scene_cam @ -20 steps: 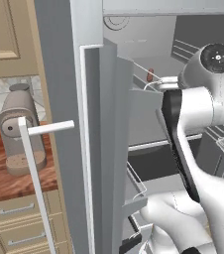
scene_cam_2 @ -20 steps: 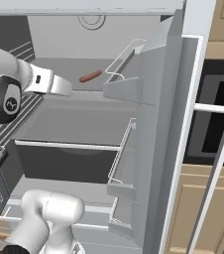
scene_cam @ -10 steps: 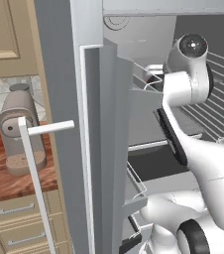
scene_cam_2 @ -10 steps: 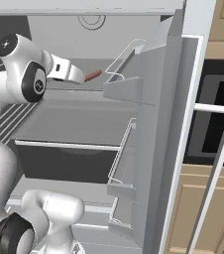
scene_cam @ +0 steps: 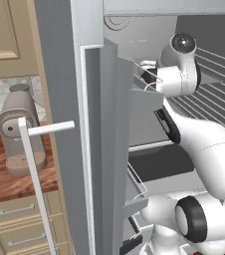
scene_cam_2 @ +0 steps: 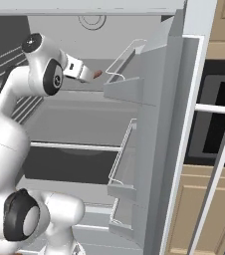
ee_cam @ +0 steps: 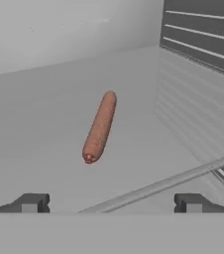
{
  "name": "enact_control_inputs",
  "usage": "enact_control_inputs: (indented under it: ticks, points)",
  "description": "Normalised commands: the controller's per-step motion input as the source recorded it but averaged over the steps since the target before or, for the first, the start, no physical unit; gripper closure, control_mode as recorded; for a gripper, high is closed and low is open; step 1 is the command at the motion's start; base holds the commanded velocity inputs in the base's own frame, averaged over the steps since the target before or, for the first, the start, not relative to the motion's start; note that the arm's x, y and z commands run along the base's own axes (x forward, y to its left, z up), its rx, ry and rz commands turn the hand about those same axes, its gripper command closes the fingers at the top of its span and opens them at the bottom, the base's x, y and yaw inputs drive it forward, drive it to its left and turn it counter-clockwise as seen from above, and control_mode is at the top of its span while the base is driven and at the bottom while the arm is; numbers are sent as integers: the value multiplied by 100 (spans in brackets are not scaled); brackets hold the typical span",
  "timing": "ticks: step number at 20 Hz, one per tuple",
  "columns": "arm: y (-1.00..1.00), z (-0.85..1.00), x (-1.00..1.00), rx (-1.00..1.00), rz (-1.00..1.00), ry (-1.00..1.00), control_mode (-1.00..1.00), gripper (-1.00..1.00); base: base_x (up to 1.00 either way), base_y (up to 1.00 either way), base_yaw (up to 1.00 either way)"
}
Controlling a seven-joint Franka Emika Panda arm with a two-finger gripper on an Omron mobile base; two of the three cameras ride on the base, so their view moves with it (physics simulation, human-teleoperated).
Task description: Move the hot dog bun to the plate on the dining table and place the condiment next to that plate. Then navigate to the fridge and take the sausage and place it on the plate as well.
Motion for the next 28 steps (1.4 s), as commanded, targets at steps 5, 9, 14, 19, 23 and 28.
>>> enact_control_inputs:
  ticks: [5, 9, 14, 19, 23, 28]
  points:
    - [0, -20, 66, 1, -2, 0, -100, -100, 0, 0, 0]
    - [0, -9, 70, 0, -6, 0, -100, -100, 0, 0, 0]
    - [0, -7, 73, 0, -6, 8, -100, -100, 0, 0, 0]
    - [-6, -24, 37, 0, -5, 7, -100, -100, 0, 0, 0]
    - [-10, -38, 0, 0, -4, 0, -100, 100, 0, 0, 0]
    - [-12, -29, -8, 0, -1, -1, -100, 100, 0, 0, 0]
